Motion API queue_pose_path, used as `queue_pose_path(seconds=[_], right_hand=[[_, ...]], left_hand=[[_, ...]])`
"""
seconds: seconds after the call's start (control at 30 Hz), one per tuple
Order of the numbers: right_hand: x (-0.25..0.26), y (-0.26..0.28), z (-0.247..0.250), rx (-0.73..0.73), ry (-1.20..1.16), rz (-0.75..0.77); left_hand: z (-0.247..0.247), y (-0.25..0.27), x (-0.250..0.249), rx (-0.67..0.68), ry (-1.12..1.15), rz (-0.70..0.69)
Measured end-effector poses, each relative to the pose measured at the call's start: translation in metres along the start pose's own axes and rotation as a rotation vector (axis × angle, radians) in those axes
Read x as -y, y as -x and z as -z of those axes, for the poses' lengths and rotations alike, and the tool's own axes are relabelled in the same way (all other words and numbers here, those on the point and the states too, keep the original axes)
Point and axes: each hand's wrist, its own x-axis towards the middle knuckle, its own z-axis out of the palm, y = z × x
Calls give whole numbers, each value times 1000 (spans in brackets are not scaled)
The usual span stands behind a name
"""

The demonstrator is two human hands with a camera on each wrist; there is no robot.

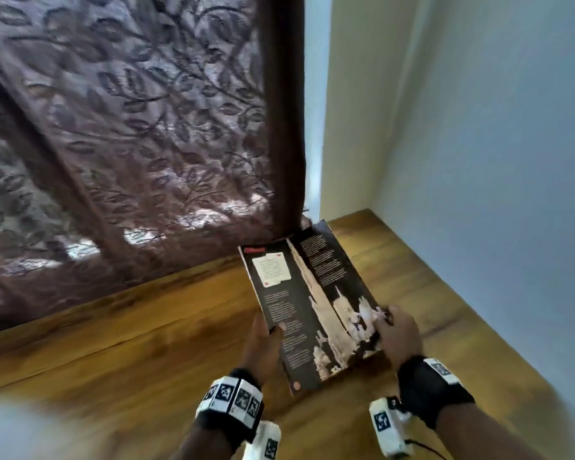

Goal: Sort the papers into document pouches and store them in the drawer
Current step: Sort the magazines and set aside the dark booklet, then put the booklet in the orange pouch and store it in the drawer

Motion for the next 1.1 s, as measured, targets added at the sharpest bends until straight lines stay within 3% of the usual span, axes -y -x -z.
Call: queue_pose_path(seconds=[0.17, 0.37, 0.53, 0.6, 0.7, 0.8, 1.1], right_hand=[[-39, -30, 63, -67, 102, -97], [-67, -65, 105, -20, 182, -188], [-73, -73, 119, 44, 336, -82], [-71, -73, 120, 55, 369, -49], [-69, -70, 116, 103, 369, -15], [-66, -65, 105, 143, 369, 29], [-11, -16, 24, 316, 447, 294]], left_hand=[[-81, -29, -14, 87, -26, 131], [-143, -45, -31, 127, -135, 102], [-171, -65, 3, 45, -173, 198], [-176, -65, 12, 57, -206, 227], [-178, -46, -16, 37, -275, 240], [-167, -34, -24, -12, -510, 196], [-84, 21, -17, -118, -623, 215]])
